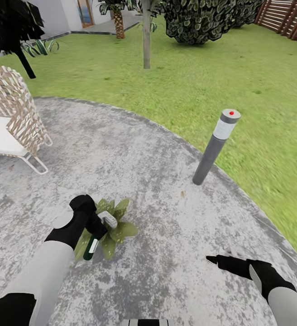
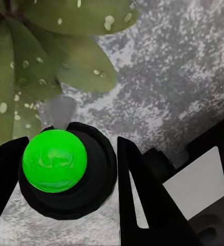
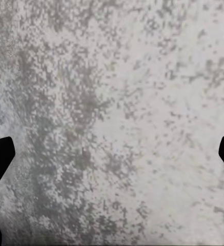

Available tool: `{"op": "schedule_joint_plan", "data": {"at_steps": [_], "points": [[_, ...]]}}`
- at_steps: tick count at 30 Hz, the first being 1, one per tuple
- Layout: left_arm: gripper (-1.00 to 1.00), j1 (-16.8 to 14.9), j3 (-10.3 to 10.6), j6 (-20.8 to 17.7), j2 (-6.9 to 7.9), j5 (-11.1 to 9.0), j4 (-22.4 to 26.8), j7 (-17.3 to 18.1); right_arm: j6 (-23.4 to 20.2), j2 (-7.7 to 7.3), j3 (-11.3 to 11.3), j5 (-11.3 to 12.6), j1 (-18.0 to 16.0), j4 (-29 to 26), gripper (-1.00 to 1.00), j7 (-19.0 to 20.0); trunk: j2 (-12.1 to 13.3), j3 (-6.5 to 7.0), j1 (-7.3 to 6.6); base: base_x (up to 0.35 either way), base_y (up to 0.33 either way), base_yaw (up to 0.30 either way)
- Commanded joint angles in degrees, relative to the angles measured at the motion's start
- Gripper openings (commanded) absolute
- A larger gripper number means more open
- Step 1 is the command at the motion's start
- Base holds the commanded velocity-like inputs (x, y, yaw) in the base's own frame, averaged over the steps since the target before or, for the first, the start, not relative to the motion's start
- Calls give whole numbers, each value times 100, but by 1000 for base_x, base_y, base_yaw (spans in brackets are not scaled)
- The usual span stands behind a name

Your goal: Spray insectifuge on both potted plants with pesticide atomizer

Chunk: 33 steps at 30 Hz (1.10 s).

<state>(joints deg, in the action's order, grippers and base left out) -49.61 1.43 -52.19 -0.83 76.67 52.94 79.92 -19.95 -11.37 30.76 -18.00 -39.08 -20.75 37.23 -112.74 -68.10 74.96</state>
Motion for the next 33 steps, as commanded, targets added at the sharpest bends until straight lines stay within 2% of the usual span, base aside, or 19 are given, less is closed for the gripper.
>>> {"op": "schedule_joint_plan", "data": {"at_steps": [1, 9, 14, 23, 33], "points": [[-100, -4, 4, -58, -4, 58, 5, 59, -36, 4, 49, -37, -3, -8, 100, 39, -2, -4, 2, 259, -242, 235], [-100, 25, 23, -63, -23, 63, -18, 67, -32, 2, 46, -37, -3, -8, 100, 39, -2, -4, 2, 108, -237, 37], [-100, 30, 24, -63, -23, 62, -28, 68, -35, 3, 45, -37, -3, -8, 100, 39, -2, -4, 2, 2, -30, 35], [-100, 31, 24, -63, -23, 66, -38, 76, -33, 4, 49, -37, -3, -8, 100, 39, -2, -4, 2, -3, -20, 193], [-100, 31, 24, -63, -23, 60, -38, 77, -34, 4, 46, -37, -3, -8, 100, 39, -2, -4, 2, -15, -52, 12]]}}
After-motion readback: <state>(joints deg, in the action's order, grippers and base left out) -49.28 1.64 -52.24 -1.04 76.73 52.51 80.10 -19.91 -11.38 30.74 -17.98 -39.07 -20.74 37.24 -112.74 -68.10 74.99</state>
